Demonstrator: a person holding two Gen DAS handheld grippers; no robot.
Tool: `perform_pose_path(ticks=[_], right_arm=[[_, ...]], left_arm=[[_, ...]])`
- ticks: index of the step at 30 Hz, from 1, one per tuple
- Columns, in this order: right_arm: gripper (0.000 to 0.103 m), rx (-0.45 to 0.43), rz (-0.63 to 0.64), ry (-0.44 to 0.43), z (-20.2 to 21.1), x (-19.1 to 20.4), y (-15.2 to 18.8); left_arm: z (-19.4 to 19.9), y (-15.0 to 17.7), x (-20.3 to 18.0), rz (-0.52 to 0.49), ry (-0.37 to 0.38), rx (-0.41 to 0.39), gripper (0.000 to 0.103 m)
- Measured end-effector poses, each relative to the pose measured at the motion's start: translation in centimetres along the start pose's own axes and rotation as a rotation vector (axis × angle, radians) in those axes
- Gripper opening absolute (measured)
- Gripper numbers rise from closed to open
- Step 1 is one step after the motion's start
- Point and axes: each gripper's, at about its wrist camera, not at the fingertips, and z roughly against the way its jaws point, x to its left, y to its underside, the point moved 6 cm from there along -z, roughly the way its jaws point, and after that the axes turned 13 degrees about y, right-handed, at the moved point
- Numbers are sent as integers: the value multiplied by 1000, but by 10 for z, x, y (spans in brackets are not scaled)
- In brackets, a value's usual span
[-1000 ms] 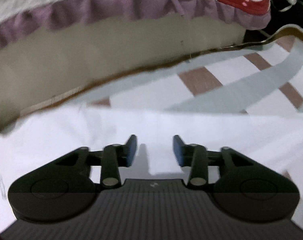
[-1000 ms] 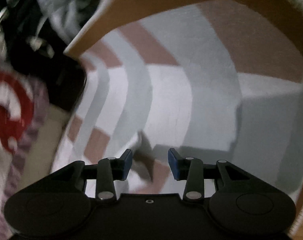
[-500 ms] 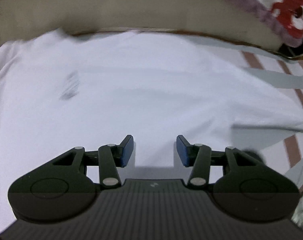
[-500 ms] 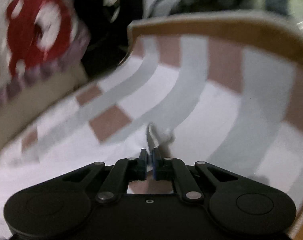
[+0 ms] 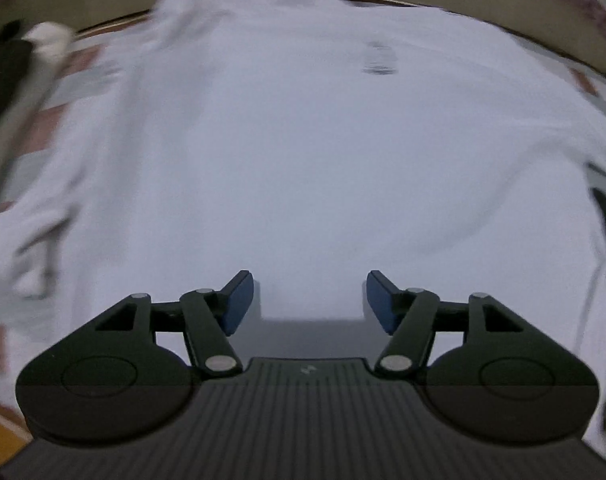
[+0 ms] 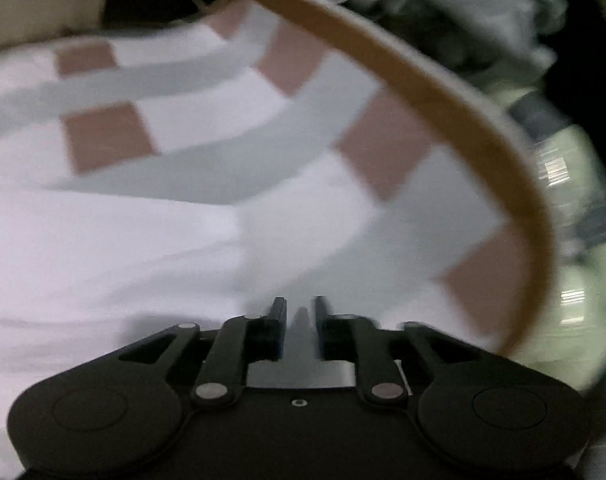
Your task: Fold clothes
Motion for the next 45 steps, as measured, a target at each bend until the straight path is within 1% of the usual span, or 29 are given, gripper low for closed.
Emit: perform_pose_path(ticks=[1, 2, 4, 5, 7, 8, 9, 10, 11, 14, 16, 19, 20, 21, 24, 25, 26, 29, 30, 32, 33, 34, 35, 36, 38, 40, 42, 44, 45], right_arm=[[36, -6, -58, -52, 13, -7, -2], [39, -12, -125, -118, 27, -14, -4], [50, 13, -248, -359, 63, -13, -4], [52, 34, -264, -504, 83, -3, 0], [56, 79, -267, -802, 127, 21, 7], [56, 110, -241, -943, 149, 36, 14], [56, 142, -208, -1041, 168, 51, 21], [56, 179, -162, -1119, 188, 67, 31], [56, 194, -109, -1147, 204, 77, 44], [58, 218, 53, -1187, 246, 102, 84], [59, 234, 146, -1204, 270, 112, 112], [59, 257, 247, -1208, 297, 115, 158], [59, 265, 281, -1209, 306, 116, 173], [59, 252, 328, -1206, 317, 114, 185], [60, 176, 478, -1195, 354, 109, 215], [64, 145, 530, -1198, 365, 107, 224], [66, 113, 582, -1200, 376, 104, 234], [71, -5, 706, -1198, 402, 106, 258], [72, -38, 744, -1186, 408, 107, 267], [72, -107, 833, -1121, 412, 116, 284], [70, -155, 862, -1080, 412, 120, 291], [46, -204, 875, -1042, 411, 122, 295], [22, -221, 868, -1030, 410, 118, 296], [7, -229, 858, -1026, 408, 113, 295], [7, -228, 804, -1047, 406, 92, 287], [7, -226, 770, -1021, 399, 65, 277], [7, -224, 738, -990, 392, 39, 267], [6, -148, 687, -1018, 379, 22, 264], [6, -129, 673, -1022, 374, 19, 266]], left_arm=[[4, 5, 12, 8, -33, -4, 62], [9, 10, 24, 26, -59, 0, 63], [18, 21, 49, 70, -106, 12, 64], [25, 27, 61, 99, -112, 5, 64], [40, 38, 81, 165, -108, -17, 64], [48, 44, 92, 197, -106, -28, 67], [52, 49, 99, 222, -109, -37, 69], [53, 55, 105, 244, -114, -45, 72], [55, 61, 111, 266, -118, -53, 72], [60, 77, 129, 331, -132, -78, 72], [58, 85, 131, 371, -114, -63, 72], [53, 89, 124, 346, -78, -29, 73], [52, 90, 126, 347, -94, -24, 73], [52, 91, 129, 352, -121, -20, 73], [51, 93, 141, 366, -203, -10, 73], [50, 94, 144, 371, -230, -7, 77], [51, 96, 148, 385, -227, -2, 80], [53, 104, 154, 433, -162, 21, 81], [54, 106, 154, 441, -139, 24, 81], [56, 109, 155, 452, -96, 26, 81], [58, 110, 156, 462, -85, 23, 81], [61, 111, 159, 474, -79, 18, 81], [66, 111, 162, 483, -79, 9, 81], [72, 111, 166, 491, -82, -7, 81], [85, 109, 175, 498, -87, -35, 81], [90, 105, 181, 485, -63, -42, 83], [87, 104, 180, 456, -40, -11, 84], [74, 106, 174, 418, 7, 61, 84], [66, 107, 168, 383, 24, 103, 84]])
